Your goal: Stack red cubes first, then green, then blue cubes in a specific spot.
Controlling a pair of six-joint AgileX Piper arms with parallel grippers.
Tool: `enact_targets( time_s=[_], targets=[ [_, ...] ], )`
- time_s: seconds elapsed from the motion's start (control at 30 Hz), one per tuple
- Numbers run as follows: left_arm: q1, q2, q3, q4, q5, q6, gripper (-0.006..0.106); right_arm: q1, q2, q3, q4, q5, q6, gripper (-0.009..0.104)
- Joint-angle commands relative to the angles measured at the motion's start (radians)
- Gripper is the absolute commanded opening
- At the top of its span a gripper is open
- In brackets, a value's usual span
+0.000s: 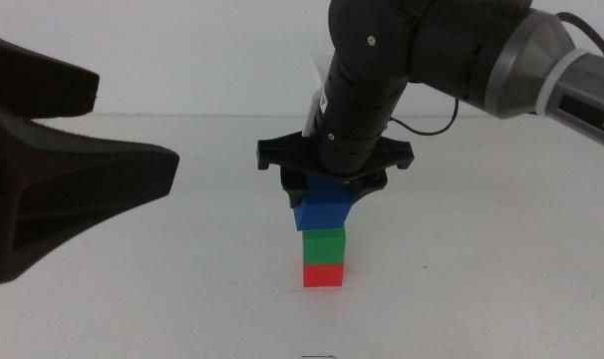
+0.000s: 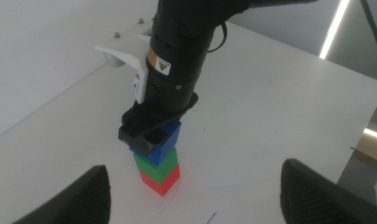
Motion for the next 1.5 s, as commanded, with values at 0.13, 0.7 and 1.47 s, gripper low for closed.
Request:
enact_targets(
  time_s=[0.13,0.7,1.47],
  targets=[
    [0.001,-0.001,-0.021,-0.028,-0.069,-0.004,0.094,-0.003,-0.036,-0.037,-0.075,0.060,0.036,-0.001],
    [0.001,-0.001,-0.021,-0.028,-0.069,-0.004,0.094,-0.003,-0.002,-0.037,-0.092,0.008,0.100,-0.001],
    [0.001,-0.001,-0.021,-0.028,-0.069,-0.004,0.094,0.009,0.015,-0.037,-0.110,-0.030,0.151,-0.001]
  ],
)
